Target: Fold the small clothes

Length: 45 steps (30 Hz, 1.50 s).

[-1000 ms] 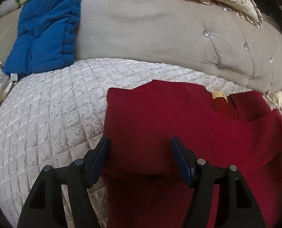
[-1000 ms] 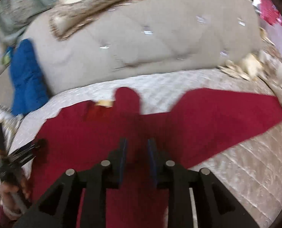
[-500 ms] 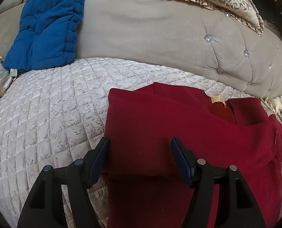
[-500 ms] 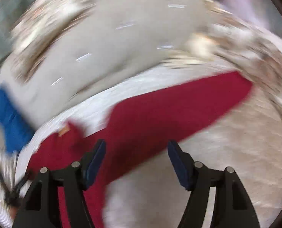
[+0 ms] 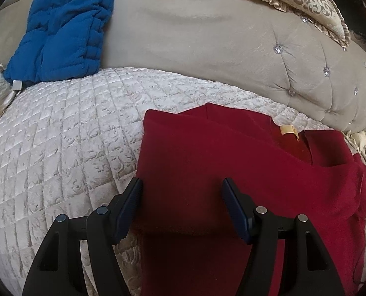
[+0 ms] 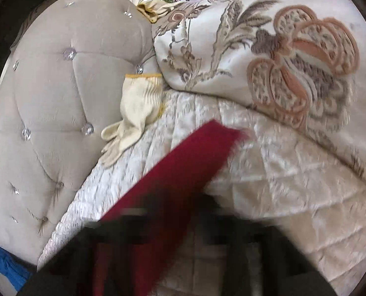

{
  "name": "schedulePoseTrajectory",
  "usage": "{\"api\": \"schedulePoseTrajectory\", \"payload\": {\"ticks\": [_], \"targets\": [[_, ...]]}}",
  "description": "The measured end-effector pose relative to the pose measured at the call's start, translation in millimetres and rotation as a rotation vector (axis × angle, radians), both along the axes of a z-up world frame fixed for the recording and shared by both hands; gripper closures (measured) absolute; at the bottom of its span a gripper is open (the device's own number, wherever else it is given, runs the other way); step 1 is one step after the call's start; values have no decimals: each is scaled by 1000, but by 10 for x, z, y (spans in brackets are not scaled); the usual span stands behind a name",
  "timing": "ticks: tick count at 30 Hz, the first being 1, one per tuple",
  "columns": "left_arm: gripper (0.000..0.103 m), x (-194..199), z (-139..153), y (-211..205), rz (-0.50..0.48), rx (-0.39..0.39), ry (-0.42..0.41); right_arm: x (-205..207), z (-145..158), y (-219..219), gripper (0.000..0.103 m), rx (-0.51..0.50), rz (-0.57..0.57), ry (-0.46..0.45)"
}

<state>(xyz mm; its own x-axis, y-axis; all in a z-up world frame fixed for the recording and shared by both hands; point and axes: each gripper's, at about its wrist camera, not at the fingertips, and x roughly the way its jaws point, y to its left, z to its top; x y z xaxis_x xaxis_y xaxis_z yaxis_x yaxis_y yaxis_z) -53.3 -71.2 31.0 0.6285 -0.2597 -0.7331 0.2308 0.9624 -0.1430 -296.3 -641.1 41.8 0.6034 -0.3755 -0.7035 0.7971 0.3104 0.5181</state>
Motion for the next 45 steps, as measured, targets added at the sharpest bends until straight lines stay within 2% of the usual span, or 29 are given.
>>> {"api": "schedulePoseTrajectory", "payload": {"ticks": [1, 4, 6, 9, 11, 15, 19, 21, 24, 28, 30, 31, 32, 33, 34, 35, 37, 40, 43, 45], "targets": [[58, -3, 10, 17, 1, -8, -1, -71, 96, -7, 97, -22, 5, -21], [58, -17, 57, 78, 10, -34, -6, -334, 546, 42, 97, -181, -8, 32], [58, -27, 89, 121, 12, -57, -6, -509, 789, 17, 97, -208, -5, 27], [58, -27, 128, 155, 18, -76, -6, -504, 1039, 159, 97, -236, 73, 26], [58, -43, 164, 188, 22, -92, -11, -436, 1196, 339, 97, -261, 131, -8], [58, -77, 252, 285, 28, -120, -30, 20, 1541, 913, 97, -304, 322, -55], [58, -57, 323, 433, 47, -164, -35, 650, 1788, 1839, 97, -334, 591, -71], [58, -38, 330, 499, 58, -179, -32, 985, 1763, 2307, 97, -326, 712, -72], [58, -4, 334, 596, 75, -202, -27, 1519, 1556, 2993, 97, -268, 883, -94], [58, 33, 341, 696, 86, -226, -27, 2175, 1065, 3876, 97, -195, 1031, -108], [58, 53, 341, 725, 90, -239, -26, 2355, 760, 4212, 95, -176, 1082, -63], [58, 67, 335, 733, 90, -246, -20, 2465, 523, 4382, 88, -141, 1120, -8], [58, 80, 325, 730, 86, -254, -12, 2525, 317, 4479, 67, -81, 1158, 44], [58, 82, 319, 725, 81, -258, -8, 2518, 187, 4540, 58, -26, 1186, 83], [58, 82, 315, 711, 73, -258, -7, 2467, 86, 4565, 53, 23, 1205, 108], [58, 77, 317, 680, 61, -253, -9, 2372, 88, 4541, 53, 21, 1205, 101], [58, 65, 324, 633, 41, -252, -12, 2115, 237, 4399, 52, -20, 1189, 73], [58, 45, 316, 492, -16, -249, -3, 1666, 508, 4021, 40, -63, 1122, 47], [58, 45, 301, 261, -45, -162, -8, 1214, 709, 3573, 32, -85, 1050, 50], [59, 123, 253, 103, -63, -108, 27, 944, 796, 3313, 32, -100, 1000, 61]]}}
